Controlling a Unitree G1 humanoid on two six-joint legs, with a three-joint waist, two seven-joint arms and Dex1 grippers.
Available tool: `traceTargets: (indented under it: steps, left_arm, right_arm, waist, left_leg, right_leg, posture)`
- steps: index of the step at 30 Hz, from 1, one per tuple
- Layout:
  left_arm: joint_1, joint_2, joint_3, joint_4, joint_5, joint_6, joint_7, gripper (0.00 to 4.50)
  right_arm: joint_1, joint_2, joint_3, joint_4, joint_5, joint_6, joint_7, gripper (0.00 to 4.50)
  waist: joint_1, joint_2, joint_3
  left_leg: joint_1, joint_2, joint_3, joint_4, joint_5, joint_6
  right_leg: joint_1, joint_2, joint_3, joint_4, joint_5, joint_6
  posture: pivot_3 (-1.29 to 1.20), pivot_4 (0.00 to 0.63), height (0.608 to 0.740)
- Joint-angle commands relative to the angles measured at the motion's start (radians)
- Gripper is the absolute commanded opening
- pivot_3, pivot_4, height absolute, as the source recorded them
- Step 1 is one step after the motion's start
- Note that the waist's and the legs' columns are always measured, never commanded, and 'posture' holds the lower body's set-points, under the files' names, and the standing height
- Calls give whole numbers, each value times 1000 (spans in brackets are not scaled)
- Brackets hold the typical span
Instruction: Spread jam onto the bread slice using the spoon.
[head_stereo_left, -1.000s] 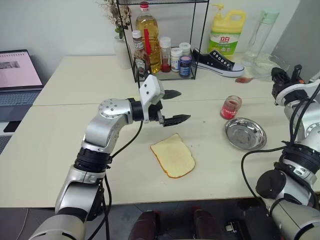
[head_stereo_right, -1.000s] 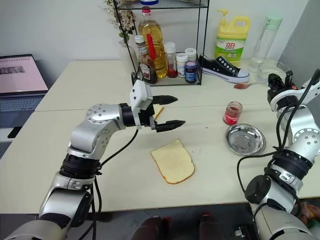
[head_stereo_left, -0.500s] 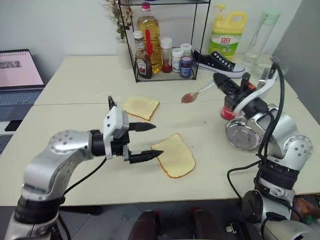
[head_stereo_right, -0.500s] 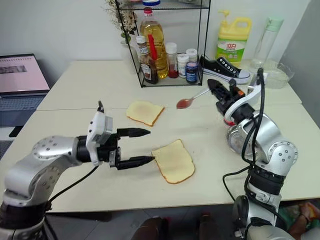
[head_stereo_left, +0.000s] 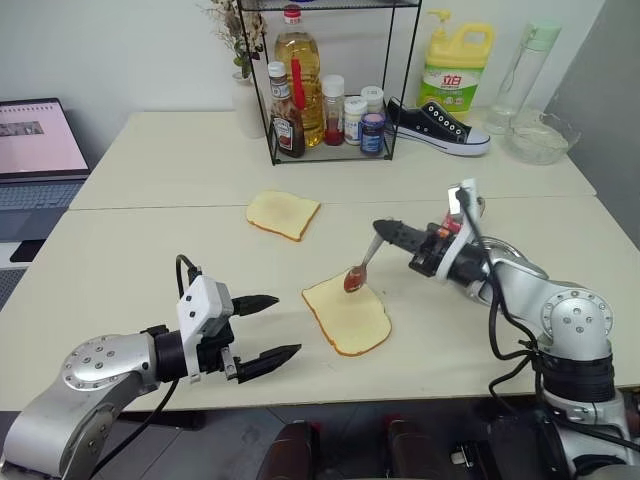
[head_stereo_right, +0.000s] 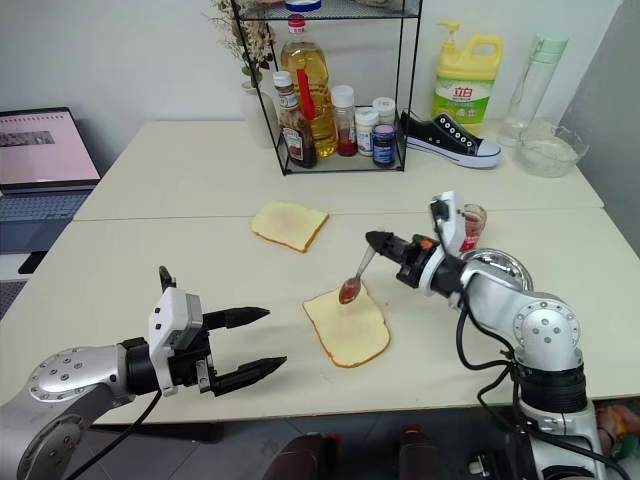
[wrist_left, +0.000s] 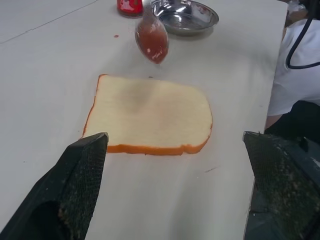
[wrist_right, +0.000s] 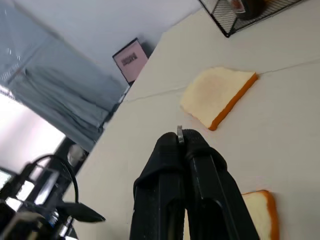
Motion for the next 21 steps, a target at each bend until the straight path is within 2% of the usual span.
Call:
traceTargets:
  steps: [1, 6, 11, 21]
  left_arm:
    - [29, 1, 22, -16, 11, -48, 3, 4500]
    - [58, 14, 8, -30, -3, -62, -9, 4500]
    - [60, 14, -11, -32, -4, -67, -20, 4500]
    - [33, 24, -33, -22, -15, -56, -35, 4500]
  right_arm:
    - [19, -53, 70, -99, -183, -79, 187, 24]
    - [39, -121, 183, -173, -464, -246, 396, 24]
    - [66, -134, 259, -167, -675, -400, 520, 24]
    - [93, -110, 339, -167, -951, -669, 685, 24]
  waist:
    - [0, 0, 0]
    - [0, 0, 0]
    - [1, -1, 0]
    - [1, -1, 0]
  left_leg:
    - [0, 0, 0, 0, 0, 0]
    - [0, 0, 0, 0, 0, 0]
    - [0, 0, -1, 0, 0, 0]
    - [0, 0, -1, 0, 0, 0]
  right_leg:
    - [0, 0, 0, 0, 0, 0]
    - [0, -1, 0, 0, 0, 0]
    - [0, -1, 0, 0, 0, 0]
    - [0, -2, 0, 0, 0, 0]
  posture:
    - [0, 150, 740]
    - [0, 150, 740]
    - [0, 150, 740]
    - [0, 150, 740]
